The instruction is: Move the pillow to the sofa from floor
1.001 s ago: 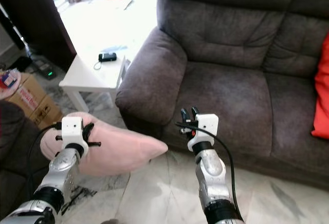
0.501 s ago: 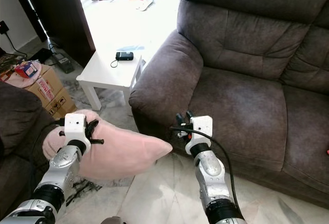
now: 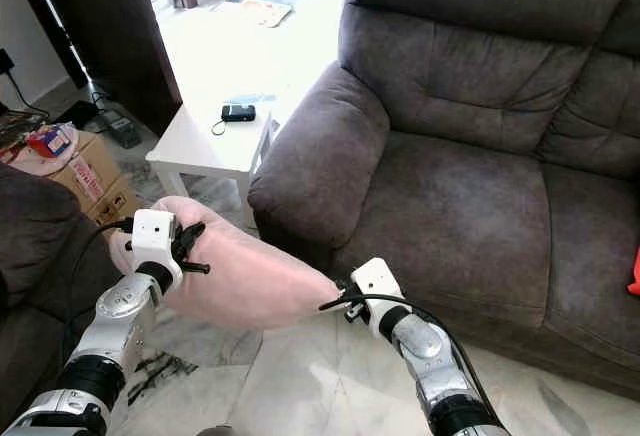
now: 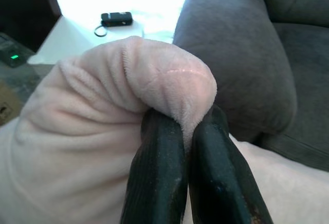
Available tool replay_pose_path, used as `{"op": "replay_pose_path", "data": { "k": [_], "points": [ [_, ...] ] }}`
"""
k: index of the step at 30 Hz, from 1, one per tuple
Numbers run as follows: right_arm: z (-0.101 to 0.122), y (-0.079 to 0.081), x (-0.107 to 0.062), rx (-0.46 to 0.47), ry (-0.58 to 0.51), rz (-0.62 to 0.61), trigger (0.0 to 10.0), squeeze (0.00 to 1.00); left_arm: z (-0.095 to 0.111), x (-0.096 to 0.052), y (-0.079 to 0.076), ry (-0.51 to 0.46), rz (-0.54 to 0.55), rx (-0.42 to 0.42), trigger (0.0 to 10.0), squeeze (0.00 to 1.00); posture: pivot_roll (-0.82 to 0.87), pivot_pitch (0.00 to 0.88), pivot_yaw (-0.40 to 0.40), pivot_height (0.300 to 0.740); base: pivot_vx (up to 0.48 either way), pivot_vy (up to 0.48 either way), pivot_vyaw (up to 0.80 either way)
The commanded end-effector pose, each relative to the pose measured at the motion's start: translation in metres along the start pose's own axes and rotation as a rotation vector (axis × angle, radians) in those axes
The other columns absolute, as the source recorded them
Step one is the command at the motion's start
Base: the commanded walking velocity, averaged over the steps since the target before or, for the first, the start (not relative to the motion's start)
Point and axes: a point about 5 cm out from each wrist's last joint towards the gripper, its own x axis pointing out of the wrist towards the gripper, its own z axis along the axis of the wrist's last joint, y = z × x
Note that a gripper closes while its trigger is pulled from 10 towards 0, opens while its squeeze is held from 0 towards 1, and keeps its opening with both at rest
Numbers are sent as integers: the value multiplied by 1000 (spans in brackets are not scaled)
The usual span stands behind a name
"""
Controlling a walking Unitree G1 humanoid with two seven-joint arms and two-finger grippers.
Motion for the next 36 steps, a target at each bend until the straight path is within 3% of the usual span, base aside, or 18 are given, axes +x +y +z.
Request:
{"op": "replay_pose_path", "data": {
  "k": [1, 3, 21, 32, 36],
  "points": [
    [-4, 3, -1, -16, 21, 27, 10000, 1000, 24, 4, -2, -98, -26, 18, 10000, 0, 56, 43, -17, 740, 0, 0, 0],
    [-9, 8, -2, -108, 50, 80, 10000, 1000, 29, 5, -5, -107, -50, 16, 10000, 0, 56, 43, -17, 740, 0, 0, 0],
    [-16, 10, -3, -95, 72, 76, 10000, 1000, 36, 6, -9, -100, -101, 22, 10000, 0, 58, 30, -14, 740, 0, 0, 0],
    [-28, 22, -3, -136, 134, 129, 10000, 1000, 36, 6, -17, -94, -154, 38, 10000, 0, 59, 15, -13, 740, 0, 0, 0],
    [-29, 23, -4, -200, 147, 149, 10000, 1000, 36, 6, -19, -93, -167, 44, 10000, 0, 58, 19, -13, 740, 0, 0, 0]
  ]
}}
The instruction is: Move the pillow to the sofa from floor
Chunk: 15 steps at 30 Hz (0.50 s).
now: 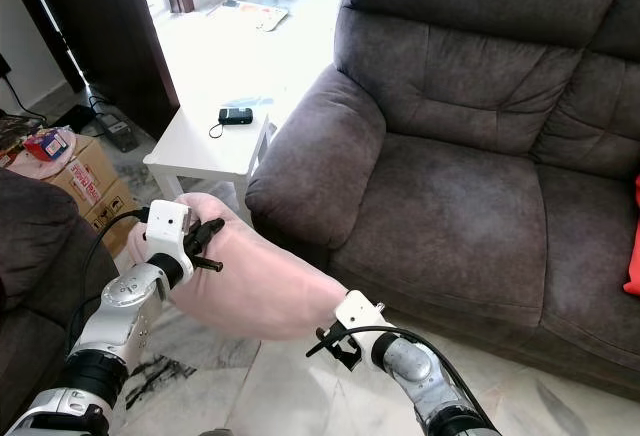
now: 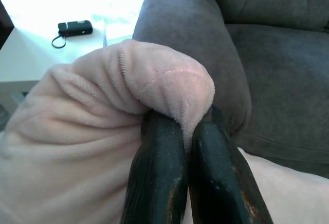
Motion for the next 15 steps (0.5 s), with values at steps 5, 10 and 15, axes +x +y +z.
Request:
{"op": "replay_pose_path", "data": {
  "k": [5, 10, 15],
  "points": [
    [-2, -6, -2, -55, 11, -41, 10000, 1000, 21, 3, -4, -85, -31, 34, 10000, 0, 57, 24, -15, 740, 0, 0, 0],
    [-10, -9, -5, -167, 101, -40, 10000, 59, 24, 3, -6, -95, -44, 29, 10000, 0, 64, 37, -20, 740, 0, 0, 0],
    [-12, -7, -4, -153, 121, -36, 10000, 0, 25, 3, -7, -103, -62, 20, 10000, 0, 67, 41, -20, 740, 0, 0, 0]
  ]
}}
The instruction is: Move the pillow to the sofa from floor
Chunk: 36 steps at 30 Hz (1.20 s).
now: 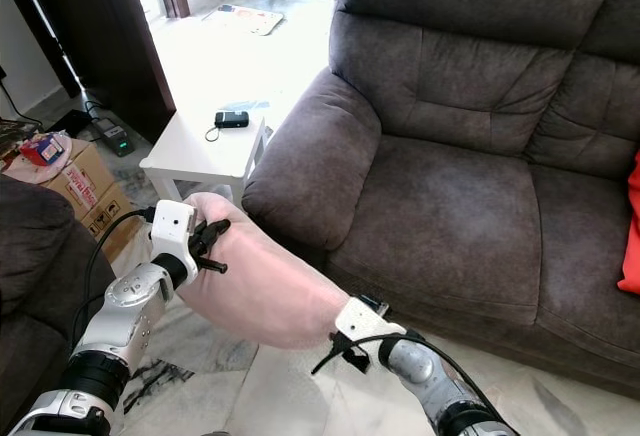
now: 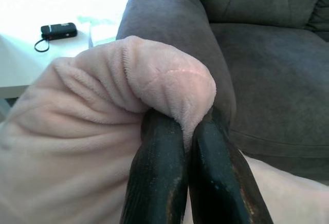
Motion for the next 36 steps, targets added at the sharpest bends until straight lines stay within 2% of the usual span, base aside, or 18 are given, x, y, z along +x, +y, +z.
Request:
{"op": "replay_pose_path", "data": {
  "k": [1, 11, 18, 27, 28, 29, 36],
  "points": [
    [0, 2, 1, 4, 17, 11, 10000, 0, 25, 3, -2, -105, -26, 22, 10000, 0, 67, 41, -20, 740, 0, 0, 0],
    [-5, 11, 3, -8, 62, 29, 10000, 0, 28, 1, -11, -117, -112, 15, 10000, 0, 77, 48, -22, 740, 0, 0, 0],
    [-7, 12, 4, -43, 93, 23, 10000, 0, 28, 0, -13, -122, -138, 11, 10000, 0, 79, 50, -22, 740, 0, 0, 0],
    [-16, 10, 2, -25, 170, -22, 10000, 0, 31, 0, -14, -128, -152, 9, 10000, 0, 87, 52, -24, 740, 0, 0, 0],
    [-18, 10, 2, -25, 177, -25, 9333, 0, 31, 0, -14, -128, -152, 10, 10000, 0, 87, 52, -24, 740, 0, 0, 0],
    [-19, 10, 1, -17, 183, -27, 0, 0, 31, 0, -14, -128, -152, 10, 10000, 0, 87, 52, -24, 740, 0, 0, 0],
    [-23, 12, 0, -45, 210, -9, 0, 0, 32, -1, -14, -128, -153, 8, 10000, 0, 87, 55, -23, 740, 0, 0, 0]
  ]
}}
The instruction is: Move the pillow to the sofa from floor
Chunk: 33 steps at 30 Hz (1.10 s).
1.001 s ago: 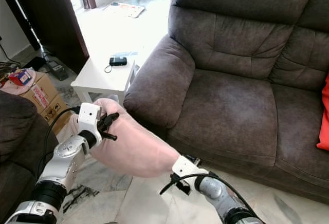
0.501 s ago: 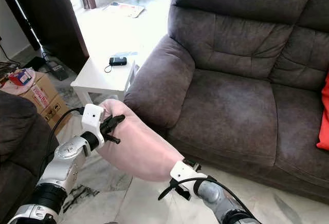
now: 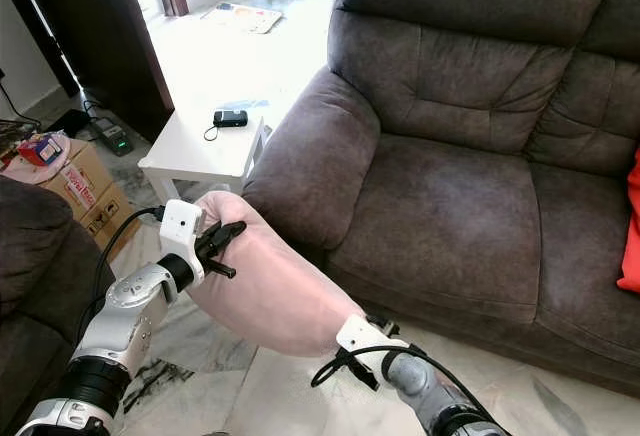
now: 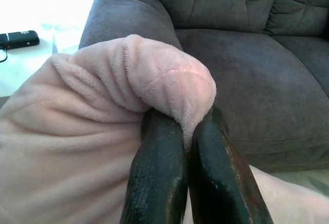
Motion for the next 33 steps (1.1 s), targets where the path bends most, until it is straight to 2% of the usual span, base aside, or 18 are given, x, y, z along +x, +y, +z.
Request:
{"op": "replay_pose_path", "data": {
  "k": [1, 8, 10, 19, 20, 21, 33],
  "points": [
    [-4, 3, -1, 2, 17, 9, 0, 0, 25, 3, -1, -99, -20, 31, 10000, 0, 88, 56, -24, 740, 0, 0, 0],
    [-4, 5, 0, 9, 14, 8, 0, 0, 26, 3, -2, -102, -21, 28, 10000, 0, 88, 56, -24, 740, 0, 0, 0],
    [-3, 6, 0, 8, 20, 9, 10000, 0, 27, 3, -2, -105, -29, 27, 10000, 0, 96, 55, -25, 740, 0, 0, 0],
    [-8, 11, 0, 7, 62, 23, 10000, 0, 27, 3, -2, -102, -32, 23, 10000, 0, 98, 56, -25, 740, 0, 0, 0],
    [-8, 12, 0, 12, 61, 28, 2471, 0, 27, 3, -2, -102, -33, 22, 10000, 0, 98, 56, -25, 740, 0, 0, 0],
    [-9, 13, 0, 19, 59, 30, 0, 0, 27, 3, -2, -102, -33, 22, 10000, 0, 98, 56, -25, 740, 0, 0, 0],
    [-8, 17, 1, 57, 52, 30, 0, 0, 29, 3, -2, -113, -35, 2, 10000, 0, 103, 56, -26, 740, 0, 0, 0]
  ]
}}
